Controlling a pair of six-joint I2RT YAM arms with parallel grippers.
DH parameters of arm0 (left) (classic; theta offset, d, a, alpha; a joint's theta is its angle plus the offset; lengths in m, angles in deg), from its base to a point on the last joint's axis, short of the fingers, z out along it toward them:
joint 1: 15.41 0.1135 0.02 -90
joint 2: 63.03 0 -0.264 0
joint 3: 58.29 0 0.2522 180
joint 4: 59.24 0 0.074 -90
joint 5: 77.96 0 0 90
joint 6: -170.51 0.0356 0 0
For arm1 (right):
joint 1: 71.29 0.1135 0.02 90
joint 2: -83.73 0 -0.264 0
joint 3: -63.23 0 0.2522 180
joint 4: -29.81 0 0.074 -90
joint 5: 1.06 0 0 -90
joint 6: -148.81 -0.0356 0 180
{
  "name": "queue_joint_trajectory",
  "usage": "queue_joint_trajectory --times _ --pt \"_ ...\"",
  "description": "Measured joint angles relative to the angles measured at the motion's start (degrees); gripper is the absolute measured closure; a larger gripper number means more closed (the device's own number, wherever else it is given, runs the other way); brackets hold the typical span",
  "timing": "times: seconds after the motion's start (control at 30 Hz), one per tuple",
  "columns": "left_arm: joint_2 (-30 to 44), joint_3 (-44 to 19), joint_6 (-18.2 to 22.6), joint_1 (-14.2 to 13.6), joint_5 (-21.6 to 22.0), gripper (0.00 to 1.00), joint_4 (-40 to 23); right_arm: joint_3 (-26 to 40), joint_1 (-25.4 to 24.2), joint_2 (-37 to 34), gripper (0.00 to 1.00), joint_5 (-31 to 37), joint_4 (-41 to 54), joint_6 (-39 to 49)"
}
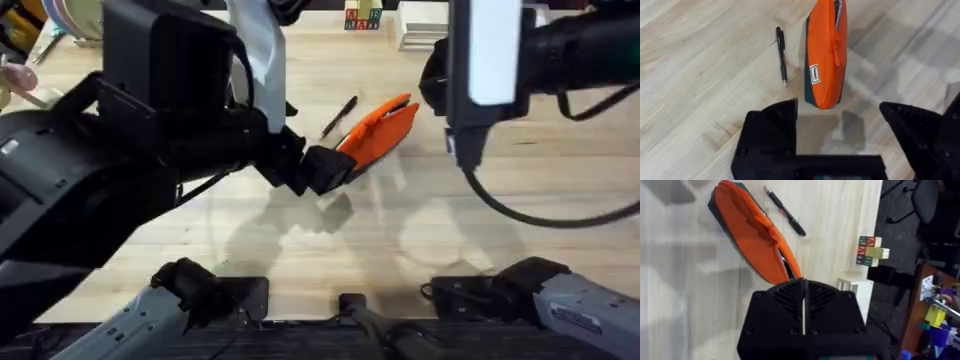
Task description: Unzip the bag, pick up the pens from the table one at a time and place them inside, then zip the bag closed.
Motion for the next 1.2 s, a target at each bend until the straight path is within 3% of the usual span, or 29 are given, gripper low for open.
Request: queue_joint_trajectory --times 0.47,1.2 --pt "0.00 0.00 0.00 0.00 0.00 0.007 0.00 0.09 0.00 -13.91 0.970 0.00 -1.70 -2.45" --pt "0.00 0.00 0.00 0.00 0.00 0.006 0.00 0.09 -2.92 -22.62 0.972 0.02 -7.66 1.13"
